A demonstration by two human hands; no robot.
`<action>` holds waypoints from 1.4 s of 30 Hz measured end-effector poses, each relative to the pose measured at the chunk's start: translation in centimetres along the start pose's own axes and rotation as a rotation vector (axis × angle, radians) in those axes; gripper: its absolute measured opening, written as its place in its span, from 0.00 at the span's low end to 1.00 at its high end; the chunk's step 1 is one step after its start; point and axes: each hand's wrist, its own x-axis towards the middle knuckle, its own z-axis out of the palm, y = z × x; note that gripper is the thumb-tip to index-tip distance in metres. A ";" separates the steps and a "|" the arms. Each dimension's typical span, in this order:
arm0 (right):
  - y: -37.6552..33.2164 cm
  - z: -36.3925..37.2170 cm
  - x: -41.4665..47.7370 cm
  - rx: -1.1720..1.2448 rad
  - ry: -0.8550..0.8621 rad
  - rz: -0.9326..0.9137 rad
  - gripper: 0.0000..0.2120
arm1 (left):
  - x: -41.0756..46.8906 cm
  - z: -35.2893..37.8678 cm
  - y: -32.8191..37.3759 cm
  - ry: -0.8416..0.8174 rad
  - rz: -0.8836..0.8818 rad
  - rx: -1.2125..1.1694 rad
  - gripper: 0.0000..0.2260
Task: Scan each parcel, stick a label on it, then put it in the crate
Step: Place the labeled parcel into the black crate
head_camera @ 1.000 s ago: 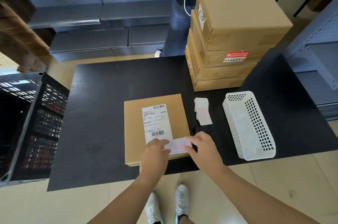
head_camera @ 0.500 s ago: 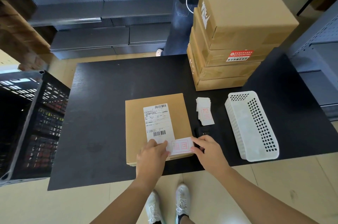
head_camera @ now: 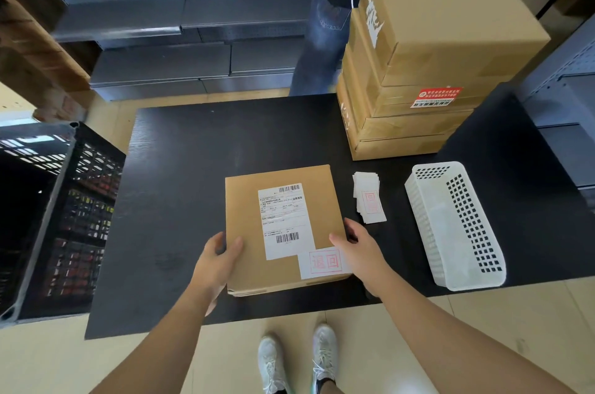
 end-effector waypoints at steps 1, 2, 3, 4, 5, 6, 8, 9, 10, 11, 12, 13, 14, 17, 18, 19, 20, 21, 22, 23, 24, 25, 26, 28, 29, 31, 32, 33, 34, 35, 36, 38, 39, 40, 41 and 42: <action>0.1 0.2 0.1 0.019 -0.003 0.003 0.26 | 0.3 0.0 -0.4 -0.010 -0.008 -0.018 0.24; 0.3 0.4 0.1 0.037 -0.002 0.006 0.24 | 0.5 0.0 -0.7 -0.020 -0.008 -0.040 0.23; 0.4 0.6 0.0 0.053 0.004 0.005 0.23 | 0.8 0.0 -1.1 -0.027 -0.008 -0.057 0.23; 0.4 0.7 -0.1 0.062 0.010 0.003 0.22 | 0.7 0.1 -1.2 -0.034 -0.007 -0.078 0.23; 0.5 0.8 -0.2 0.065 0.016 0.000 0.22 | 0.7 0.2 -1.4 -0.034 -0.008 -0.097 0.23; 0.5 0.9 -0.3 0.065 0.020 -0.001 0.22 | 0.5 0.2 -1.5 -0.032 -0.001 -0.108 0.22; 0.4 1.1 -0.4 0.070 0.024 -0.004 0.21 | 0.0 0.1 -1.1 -0.041 0.014 -0.125 0.21; 0.1 1.2 -0.5 0.072 0.026 -0.006 0.21 | -0.1 0.0 -1.0 -0.044 0.019 -0.133 0.20; -0.1 1.2 -0.7 0.071 0.031 -0.011 0.21 | -0.3 -0.2 -0.7 -0.044 0.025 -0.139 0.20; -0.6 1.2 -0.8 0.070 0.037 -0.020 0.21 | -0.5 -0.3 -0.3 -0.046 0.034 -0.146 0.20; -1.1 1.2 -1.1 0.070 0.044 -0.031 0.21 | -0.9 -0.5 0.4 -0.044 0.046 -0.150 0.20; -1.8 1.3 -1.4 0.073 0.051 -0.043 0.22 | -1.2 -0.8 1.1 -0.041 0.067 -0.158 0.19; -2.6 1.3 -1.7 0.078 0.057 -0.054 0.22 | -1.6 -1.0 1.8 -0.040 0.092 -0.167 0.19; -5.6 1.5 -3.0 0.074 0.061 -0.103 0.24 | -2.9 -2.2 4.2 -0.013 0.148 -0.201 0.19; -6.8 1.6 -3.4 0.074 0.057 -0.123 0.24 | -3.4 -2.7 4.9 -0.002 0.169 -0.213 0.19; -8.0 1.7 -3.9 0.076 0.049 -0.150 0.24 | -3.9 -3.3 5.5 0.011 0.188 -0.224 0.20; -9.1 1.9 -4.5 0.077 0.038 -0.180 0.24 | -4.6 -3.8 6.2 0.034 0.208 -0.235 0.20; -10.4 2.2 -5.0 0.079 0.021 -0.218 0.24 | -5.3 -4.4 6.8 0.064 0.234 -0.250 0.20; -11.5 2.5 -5.5 0.083 -0.002 -0.255 0.23 | -6.0 -5.0 7.4 0.097 0.256 -0.274 0.19; -12.7 3.0 -6.0 0.085 -0.030 -0.292 0.23 | -6.8 -5.7 7.9 0.133 0.276 -0.301 0.18; -13.8 3.5 -6.4 0.080 -0.059 -0.327 0.23 | -7.6 -6.3 8.3 0.172 0.291 -0.329 0.17; -14.9 4.2 -6.8 0.066 -0.092 -0.361 0.23 | -8.4 -7.1 8.6 0.217 0.303 -0.358 0.17; -16.0 5.2 -7.3 0.048 -0.137 -0.392 0.22 | -9.3 -8.1 8.6 0.269 0.316 -0.387 0.17; -17.9 7.5 -8.3 0.013 -0.241 -0.441 0.20 | -11.2 -10.3 8.2 0.379 0.322 -0.452 0.18; -18.7 9.0 -8.9 -0.003 -0.291 -0.462 0.20 | -12.2 -11.7 7.7 0.434 0.324 -0.483 0.19; -20.1 12.5 -10.4 -0.045 -0.398 -0.502 0.19 | -14.7 -14.5 6.3 0.533 0.324 -0.538 0.19; -20.6 14.4 -11.3 -0.074 -0.452 -0.521 0.19 | -16.0 -16.0 5.4 0.585 0.327 -0.561 0.19; -20.9 16.5 -12.2 -0.105 -0.508 -0.545 0.18 | -17.2 -17.5 4.3 0.637 0.332 -0.583 0.18; -21.3 18.6 -13.3 -0.135 -0.565 -0.568 0.18 | -18.7 -19.1 3.3 0.687 0.340 -0.608 0.17; -21.5 20.9 -14.5 -0.161 -0.623 -0.588 0.17 | -20.1 -20.6 2.2 0.736 0.341 -0.637 0.17; -21.7 23.0 -15.9 -0.183 -0.680 -0.606 0.17 | -21.5 -22.1 1.1 0.784 0.340 -0.663 0.17; -21.8 27.6 -18.7 -0.224 -0.790 -0.638 0.17 | -24.4 -25.1 -1.3 0.879 0.339 -0.725 0.17; -21.7 29.9 -20.1 -0.243 -0.831 -0.647 0.16 | -25.8 -26.6 -2.4 0.920 0.343 -0.757 0.16; -21.5 32.2 -21.4 -0.258 -0.872 -0.656 0.16 | -27.1 -28.0 -3.5 0.960 0.348 -0.783 0.14; -21.2 34.6 -22.7 -0.278 -0.911 -0.671 0.16 | -28.2 -29.6 -4.6 0.998 0.350 -0.806 0.12; -20.9 36.9 -23.9 -0.295 -0.950 -0.683 0.18 | -29.2 -31.1 -5.7 1.034 0.351 -0.824 0.11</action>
